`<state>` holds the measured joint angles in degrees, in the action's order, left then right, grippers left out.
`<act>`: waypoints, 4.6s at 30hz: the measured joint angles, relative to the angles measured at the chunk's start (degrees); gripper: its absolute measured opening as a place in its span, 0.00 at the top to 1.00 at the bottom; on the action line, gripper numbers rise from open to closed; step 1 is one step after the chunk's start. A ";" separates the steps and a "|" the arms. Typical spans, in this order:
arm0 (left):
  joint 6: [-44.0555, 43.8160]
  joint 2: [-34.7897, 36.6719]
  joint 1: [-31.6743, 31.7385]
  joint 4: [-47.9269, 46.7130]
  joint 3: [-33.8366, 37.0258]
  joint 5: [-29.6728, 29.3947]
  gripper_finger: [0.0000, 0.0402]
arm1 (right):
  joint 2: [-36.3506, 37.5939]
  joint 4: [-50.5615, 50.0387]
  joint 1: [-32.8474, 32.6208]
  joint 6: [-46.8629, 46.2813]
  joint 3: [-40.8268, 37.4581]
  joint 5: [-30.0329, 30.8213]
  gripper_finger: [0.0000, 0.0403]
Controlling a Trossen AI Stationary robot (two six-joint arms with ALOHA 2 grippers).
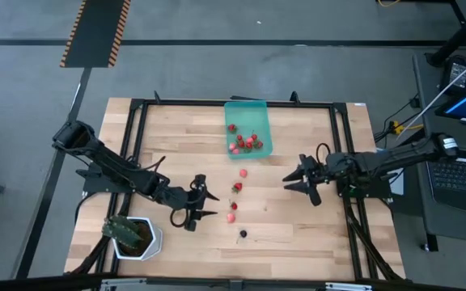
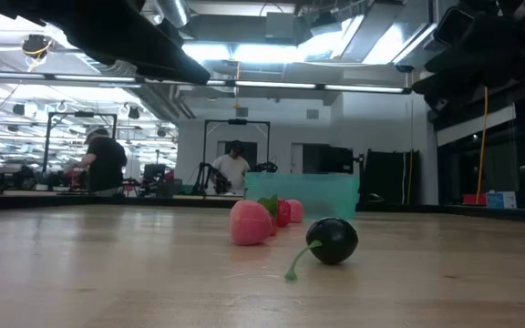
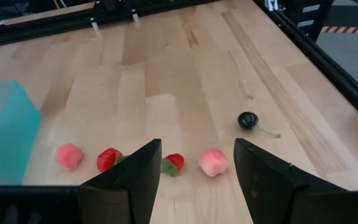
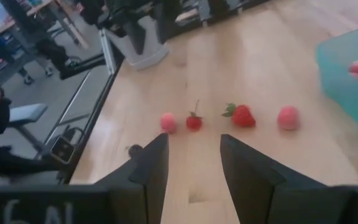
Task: Pick and placing Produce into tupperware
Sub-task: Put the black cherry into the blue bin
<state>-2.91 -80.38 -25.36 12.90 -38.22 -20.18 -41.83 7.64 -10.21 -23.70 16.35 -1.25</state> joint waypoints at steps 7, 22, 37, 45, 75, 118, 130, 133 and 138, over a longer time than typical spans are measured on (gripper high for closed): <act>-0.03 0.00 0.26 -0.53 0.00 -0.33 0.52 | -10.05 -0.59 -5.83 1.37 8.68 0.12 0.64; -0.17 0.02 0.24 -3.32 0.00 -0.31 0.52 | -36.77 -21.20 -14.80 -0.13 33.66 8.26 0.64; -3.98 0.04 0.22 -6.90 -0.02 0.10 0.52 | -59.35 -30.90 -17.97 1.69 50.71 6.56 0.64; -4.69 0.04 0.20 -8.05 -0.04 0.12 0.52 | -66.80 -34.22 -18.83 6.32 58.08 6.57 0.64; -4.66 0.04 0.20 -9.94 -0.04 0.10 0.52 | -73.59 -27.65 -18.43 10.47 60.49 7.23 0.63; -6.03 0.04 0.22 -11.21 -0.01 0.08 0.52 | -77.10 -25.01 -16.57 7.17 60.33 8.21 0.71; -6.17 0.04 0.22 -10.26 0.00 0.07 0.52 | -69.04 -25.99 -16.58 10.78 60.64 22.50 0.71; -6.04 0.04 0.20 -9.03 0.00 0.06 0.52 | -67.36 -26.62 -16.58 10.88 60.62 27.79 0.71; -4.21 0.02 0.20 -4.57 0.00 -0.60 0.52 | -65.96 -27.46 -17.35 9.18 59.85 36.91 0.71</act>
<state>-7.12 -80.36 -25.17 8.33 -38.22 -20.78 -107.79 -19.82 -27.56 -14.52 76.20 35.66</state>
